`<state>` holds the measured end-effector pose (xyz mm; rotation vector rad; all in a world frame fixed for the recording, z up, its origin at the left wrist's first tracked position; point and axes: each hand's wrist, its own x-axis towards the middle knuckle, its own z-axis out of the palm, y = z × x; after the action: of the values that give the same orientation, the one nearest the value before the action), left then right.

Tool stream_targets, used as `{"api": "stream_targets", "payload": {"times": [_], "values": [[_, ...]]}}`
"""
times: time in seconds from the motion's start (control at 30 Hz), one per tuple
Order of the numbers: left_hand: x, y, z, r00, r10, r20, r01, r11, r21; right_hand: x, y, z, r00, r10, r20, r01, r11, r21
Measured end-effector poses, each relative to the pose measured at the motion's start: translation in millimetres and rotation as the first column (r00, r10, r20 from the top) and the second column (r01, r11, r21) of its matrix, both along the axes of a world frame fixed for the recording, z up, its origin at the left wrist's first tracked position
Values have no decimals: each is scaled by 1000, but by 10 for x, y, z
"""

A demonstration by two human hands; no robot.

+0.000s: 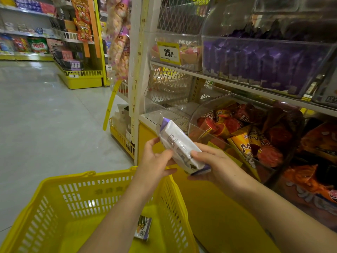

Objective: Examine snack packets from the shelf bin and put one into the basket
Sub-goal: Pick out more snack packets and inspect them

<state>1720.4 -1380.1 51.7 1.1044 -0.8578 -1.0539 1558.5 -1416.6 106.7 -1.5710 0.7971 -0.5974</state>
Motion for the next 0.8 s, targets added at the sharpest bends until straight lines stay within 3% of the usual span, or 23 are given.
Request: {"api": "stream_targets", "payload": {"times": [0.53,0.67,0.73,0.8], "values": [[-239,78,16,976,-122,183,144,983,-113,-48,51,59,996,-89,28,88,996,10],[-322,143,224,936,-352,16,351,925,-148,-267,187,176,997,-82,2,82,991,-101],[-433,173,400,914,-398,-80,381,909,-167,-381,280,250,997,-71,-12,68,980,-188],[-571,217,578,903,-404,-146,382,911,-155,-491,366,342,997,-57,51,65,983,-171]]}}
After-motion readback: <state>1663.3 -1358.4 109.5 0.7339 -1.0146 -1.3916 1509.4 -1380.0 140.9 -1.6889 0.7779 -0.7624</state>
